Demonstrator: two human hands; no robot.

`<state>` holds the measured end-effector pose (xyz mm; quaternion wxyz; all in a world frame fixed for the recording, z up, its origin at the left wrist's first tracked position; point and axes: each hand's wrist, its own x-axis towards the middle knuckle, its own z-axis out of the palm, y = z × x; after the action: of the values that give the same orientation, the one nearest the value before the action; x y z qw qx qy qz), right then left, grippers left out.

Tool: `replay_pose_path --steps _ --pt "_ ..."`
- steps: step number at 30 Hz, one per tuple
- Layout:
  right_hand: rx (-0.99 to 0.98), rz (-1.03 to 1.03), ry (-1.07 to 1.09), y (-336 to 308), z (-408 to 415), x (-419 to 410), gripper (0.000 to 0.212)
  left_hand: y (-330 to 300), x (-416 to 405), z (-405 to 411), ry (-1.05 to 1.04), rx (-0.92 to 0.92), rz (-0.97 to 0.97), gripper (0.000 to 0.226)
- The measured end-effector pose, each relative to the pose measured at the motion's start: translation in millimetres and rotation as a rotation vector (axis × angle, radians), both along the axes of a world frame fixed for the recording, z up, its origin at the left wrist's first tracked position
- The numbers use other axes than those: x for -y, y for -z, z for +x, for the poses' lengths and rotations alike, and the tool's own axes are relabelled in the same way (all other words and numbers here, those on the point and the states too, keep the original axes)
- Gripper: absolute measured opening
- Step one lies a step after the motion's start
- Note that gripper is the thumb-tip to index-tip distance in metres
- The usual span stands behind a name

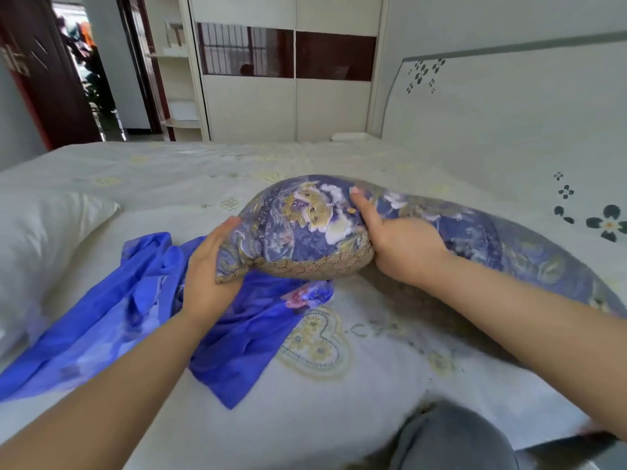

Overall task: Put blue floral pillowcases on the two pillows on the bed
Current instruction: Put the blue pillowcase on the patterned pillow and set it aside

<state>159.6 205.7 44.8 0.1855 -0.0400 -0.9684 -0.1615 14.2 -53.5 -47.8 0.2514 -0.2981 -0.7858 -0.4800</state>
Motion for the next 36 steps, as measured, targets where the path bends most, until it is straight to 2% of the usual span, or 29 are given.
replay_pose_path --steps 1,2,4,6,8,10,13,16,18,20,23,27,32,34,36 --pt "0.122 -0.059 0.023 8.1 7.3 8.5 0.093 2.6 7.7 8.5 -0.012 -0.068 -0.015 0.065" --pt "0.211 -0.142 0.043 16.9 12.8 13.6 0.094 6.8 15.2 19.7 -0.003 -0.209 -0.057 0.07" --pt "0.305 -0.375 0.082 29.4 18.9 15.0 0.098 21.7 30.6 39.6 0.044 -0.575 -0.188 0.074" --pt "0.372 -0.535 0.103 27.6 20.2 14.6 0.102 32.5 41.0 58.4 0.063 -0.804 -0.266 0.072" --pt "0.43 -0.587 0.125 17.7 22.2 19.9 0.098 33.2 44.8 78.1 0.037 -0.926 -0.263 0.063" --pt "0.449 -0.569 0.174 4.2 26.1 28.4 0.085 25.1 44.0 100.6 -0.03 -1.051 -0.259 0.057" --pt "0.539 -0.5 0.218 -7.9 28.6 47.8 0.052 9.5 32.9 127.6 -0.142 -1.134 -0.419 0.075" --pt "0.699 -0.451 0.161 1.6 22.0 64.7 0.025 -6.1 11.1 127.6 -0.175 -0.913 -0.744 0.117" --pt "0.763 -0.439 0.119 9.1 17.2 65.3 0.015 -20.3 -4.5 115.5 -0.184 -0.703 -0.894 0.133" --pt "0.818 -0.475 0.098 10.1 13.5 58.4 0.018 -36.8 -18.2 101.2 -0.171 -0.566 -0.99 0.137" --pt "0.911 -0.502 0.109 8.1 8.5 45.7 0.039 -58.9 -43.7 70.5 -0.023 -0.416 -1.133 0.139" --pt "0.973 -0.527 0.071 5.5 6.9 47.3 0.037 -82.8 -63.8 40.1 0.199 -0.107 -1.252 0.143" --pt "1.045 -0.48 0.083 12.6 -12.3 51.8 0.04 -63.3 -93.8 5.0 0.308 0.271 -1.366 0.137" --pt "1.029 -0.433 0.114 9.9 -16.8 55.4 0.044 -54.6 -100.3 -4.0 0.324 0.316 -1.365 0.118" --pt "0.943 -0.361 0.19 2.4 -19.5 60.0 0.07 -49.6 -102.1 -13.2 0.357 0.321 -1.312 0.086"
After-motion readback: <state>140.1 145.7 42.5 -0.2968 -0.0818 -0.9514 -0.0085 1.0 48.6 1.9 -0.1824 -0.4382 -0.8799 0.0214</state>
